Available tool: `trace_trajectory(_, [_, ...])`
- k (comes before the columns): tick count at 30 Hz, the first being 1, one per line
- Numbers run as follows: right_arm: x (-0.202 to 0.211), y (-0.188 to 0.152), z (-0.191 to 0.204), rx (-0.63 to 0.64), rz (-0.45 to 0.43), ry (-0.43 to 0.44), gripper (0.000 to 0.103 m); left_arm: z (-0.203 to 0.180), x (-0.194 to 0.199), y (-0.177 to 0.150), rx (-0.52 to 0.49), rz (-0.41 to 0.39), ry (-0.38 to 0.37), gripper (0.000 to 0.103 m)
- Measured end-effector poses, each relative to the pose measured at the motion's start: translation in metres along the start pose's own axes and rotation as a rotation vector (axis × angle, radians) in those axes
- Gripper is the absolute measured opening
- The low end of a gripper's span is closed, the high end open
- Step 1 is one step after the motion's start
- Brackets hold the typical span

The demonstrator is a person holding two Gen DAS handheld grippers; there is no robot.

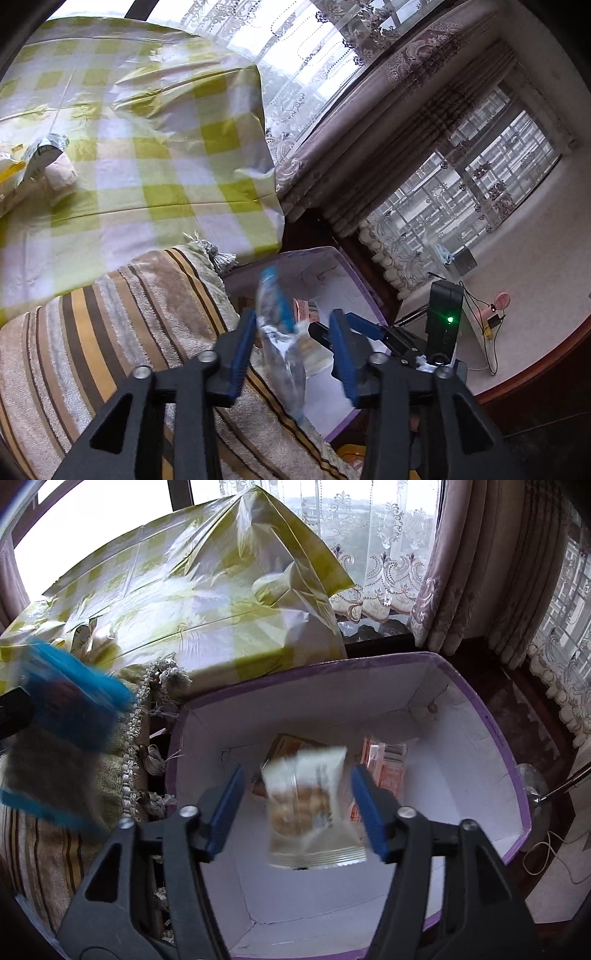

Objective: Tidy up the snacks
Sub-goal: 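Carry the bag and cookie packet over the white box and open both tools, then move both tools back over the remaining snacks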

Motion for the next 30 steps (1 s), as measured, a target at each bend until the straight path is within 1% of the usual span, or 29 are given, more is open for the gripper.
trace_trajectory(1, [0.000, 0.000, 0.001, 0.002, 0.000, 0.005, 0.072, 0.001, 0.001, 0.001, 0.006, -0.006, -0.002, 0.050])
trace_trajectory(3, [0.001, -0.001, 0.004, 0.007, 0.004, 0.012, 0.073, 0.005, 0.005, 0.003, 0.019, -0.017, 0.006, 0.051])
trace_trajectory(7, [0.004, -0.003, 0.016, 0.013, 0.005, 0.045, 0.073, 0.015, 0.013, 0.003, 0.030, -0.036, 0.046, 0.051])
trace_trajectory(9, [0.005, -0.003, 0.024, 0.011, 0.003, 0.064, 0.073, 0.021, 0.020, 0.003, 0.025, -0.055, 0.085, 0.051])
trace_trajectory(12, [0.007, -0.004, 0.038, 0.000, 0.006, 0.106, 0.073, 0.034, 0.035, 0.004, 0.012, -0.091, 0.170, 0.051])
trace_trajectory(14, [0.008, -0.005, 0.049, -0.004, 0.007, 0.140, 0.073, 0.046, 0.047, 0.002, 0.022, -0.111, 0.214, 0.051])
trace_trajectory(16, [0.010, -0.004, 0.062, 0.014, 0.000, 0.152, 0.073, 0.059, 0.059, 0.000, 0.037, -0.126, 0.262, 0.051])
trace_trajectory(19, [0.014, -0.005, 0.085, 0.066, -0.020, 0.169, 0.073, 0.083, 0.080, -0.005, 0.081, -0.152, 0.327, 0.051])
trace_trajectory(23, [0.018, -0.004, 0.113, 0.105, -0.039, 0.197, 0.073, 0.118, 0.115, -0.017, 0.164, -0.200, 0.399, 0.051])
trace_trajectory(27, [0.019, -0.002, 0.133, 0.142, -0.049, 0.204, 0.073, 0.152, 0.150, -0.031, 0.269, -0.241, 0.424, 0.051])
trace_trajectory(30, [0.017, 0.001, 0.144, 0.154, -0.043, 0.207, 0.073, 0.181, 0.171, -0.045, 0.339, -0.233, 0.502, 0.051])
Point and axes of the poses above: each gripper's, at about its wrist camera, not at the fingertips, and x roughly against the way its jaws point, z to its left, y to its top, the point moved 8 cm from there along -x, roughly the way its jaws point, and after that the axes turned 9 degrees about -x, right-handed, at the moved point
